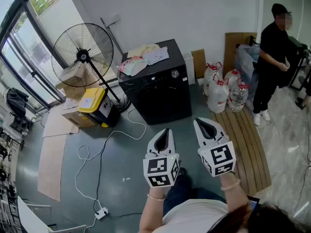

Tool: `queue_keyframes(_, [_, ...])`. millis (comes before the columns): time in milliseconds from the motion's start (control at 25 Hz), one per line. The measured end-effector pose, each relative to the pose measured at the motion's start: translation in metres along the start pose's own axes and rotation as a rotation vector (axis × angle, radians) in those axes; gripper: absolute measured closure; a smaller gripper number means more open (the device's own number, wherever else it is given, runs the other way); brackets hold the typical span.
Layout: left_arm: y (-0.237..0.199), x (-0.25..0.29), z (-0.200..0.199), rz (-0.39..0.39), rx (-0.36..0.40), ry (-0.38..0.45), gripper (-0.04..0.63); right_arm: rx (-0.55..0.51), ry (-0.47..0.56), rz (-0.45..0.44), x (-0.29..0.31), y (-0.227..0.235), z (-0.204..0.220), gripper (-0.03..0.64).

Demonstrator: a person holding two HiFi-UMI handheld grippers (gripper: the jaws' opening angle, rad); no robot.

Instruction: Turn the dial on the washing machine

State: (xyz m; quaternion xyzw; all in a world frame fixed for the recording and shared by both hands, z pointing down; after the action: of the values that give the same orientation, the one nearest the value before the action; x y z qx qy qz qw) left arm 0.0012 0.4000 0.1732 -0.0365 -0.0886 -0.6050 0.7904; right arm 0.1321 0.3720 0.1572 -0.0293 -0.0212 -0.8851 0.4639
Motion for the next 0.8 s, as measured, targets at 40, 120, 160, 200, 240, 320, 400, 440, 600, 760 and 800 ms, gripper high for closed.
queue_keyframes(40, [-0.001,0.004,-0.001,0.002,0.001,0.000,0.577,0.005,0.000,0.003,0.003,0.003,0.000,0.595])
queue_keyframes(120, [-0.003,0.012,-0.002,0.006,0.003,-0.001,0.577,0.019,0.001,0.008,0.009,0.007,0.000,0.595])
queue_keyframes(160, [-0.005,0.016,-0.002,0.008,0.003,-0.002,0.577,0.029,0.002,0.009,0.012,0.009,0.001,0.595])
queue_keyframes(200, [-0.007,0.020,-0.002,0.011,0.004,-0.002,0.577,0.035,0.002,0.010,0.016,0.010,0.001,0.595])
queue_keyframes(240, [-0.009,0.025,-0.002,0.014,0.004,-0.002,0.577,0.035,0.003,0.011,0.021,0.011,0.001,0.595])
queue_keyframes(320, [-0.015,0.037,-0.004,0.020,0.006,-0.002,0.577,0.028,0.005,0.014,0.033,0.014,0.001,0.595])
queue_keyframes(400, [-0.022,0.049,-0.004,0.026,0.006,-0.004,0.577,0.034,0.009,0.011,0.045,0.018,0.001,0.595])
queue_keyframes(440, [-0.026,0.054,-0.003,0.028,0.006,-0.006,0.577,0.039,0.012,0.009,0.052,0.019,0.001,0.595])
queue_keyframes(600, [-0.046,0.076,-0.001,0.036,0.004,-0.015,0.577,0.044,0.014,0.014,0.080,0.022,0.001,0.595])
queue_keyframes(760, [-0.066,0.101,0.002,0.042,-0.009,-0.021,0.577,0.052,0.017,0.018,0.109,0.029,0.005,0.595])
queue_keyframes(800, [-0.072,0.107,0.002,0.043,-0.011,-0.021,0.577,0.051,0.018,0.022,0.116,0.030,0.005,0.595])
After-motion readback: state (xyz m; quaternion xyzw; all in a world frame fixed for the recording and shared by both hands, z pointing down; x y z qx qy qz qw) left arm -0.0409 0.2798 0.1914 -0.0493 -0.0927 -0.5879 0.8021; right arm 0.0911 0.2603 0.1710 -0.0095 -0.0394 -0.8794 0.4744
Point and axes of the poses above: the fingertips, and each gripper's own axes: x forward along the fingers, y to its right, z out of its underside, the point moved 4 cm from there along -x, backward along the fingers, and after that the axes turned 6 degrees about x, right-handed, at the moved point
